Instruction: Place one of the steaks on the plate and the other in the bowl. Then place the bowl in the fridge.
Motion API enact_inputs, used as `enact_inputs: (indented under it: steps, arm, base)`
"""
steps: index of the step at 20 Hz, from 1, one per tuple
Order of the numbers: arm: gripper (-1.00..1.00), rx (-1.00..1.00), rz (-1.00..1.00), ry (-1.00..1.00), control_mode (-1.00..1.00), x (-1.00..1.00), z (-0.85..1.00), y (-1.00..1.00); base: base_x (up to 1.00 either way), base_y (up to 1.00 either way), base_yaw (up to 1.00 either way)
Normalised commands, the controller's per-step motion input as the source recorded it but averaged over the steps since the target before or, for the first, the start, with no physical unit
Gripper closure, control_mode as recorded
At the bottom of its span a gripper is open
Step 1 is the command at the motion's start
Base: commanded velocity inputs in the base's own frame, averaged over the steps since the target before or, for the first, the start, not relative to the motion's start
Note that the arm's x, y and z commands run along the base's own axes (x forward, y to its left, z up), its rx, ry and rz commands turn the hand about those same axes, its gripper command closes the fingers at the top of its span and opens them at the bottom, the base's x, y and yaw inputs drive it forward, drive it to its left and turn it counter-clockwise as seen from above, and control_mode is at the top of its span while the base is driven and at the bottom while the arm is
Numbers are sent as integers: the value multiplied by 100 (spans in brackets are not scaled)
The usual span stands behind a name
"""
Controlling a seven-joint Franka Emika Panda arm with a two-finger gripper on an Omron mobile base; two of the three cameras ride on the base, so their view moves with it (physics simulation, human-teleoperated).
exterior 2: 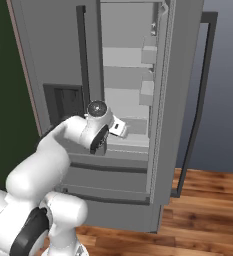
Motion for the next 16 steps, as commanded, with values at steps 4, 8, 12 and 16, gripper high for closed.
enact_inputs:
  steps: [4,8,12,16]
  arm:
    - [-100,-16,-16,-16,-100,11,36,100]
    - [-100,-27,0,17,-100,2,100,73]
    - [-100,-8,6,21,-100,0,84,14]
    - [-100,22,4,2,-100,0,7,-19]
  base:
    - [0,0,0]
    - [0,0,0]
    - [0,0,0]
    - [0,0,0]
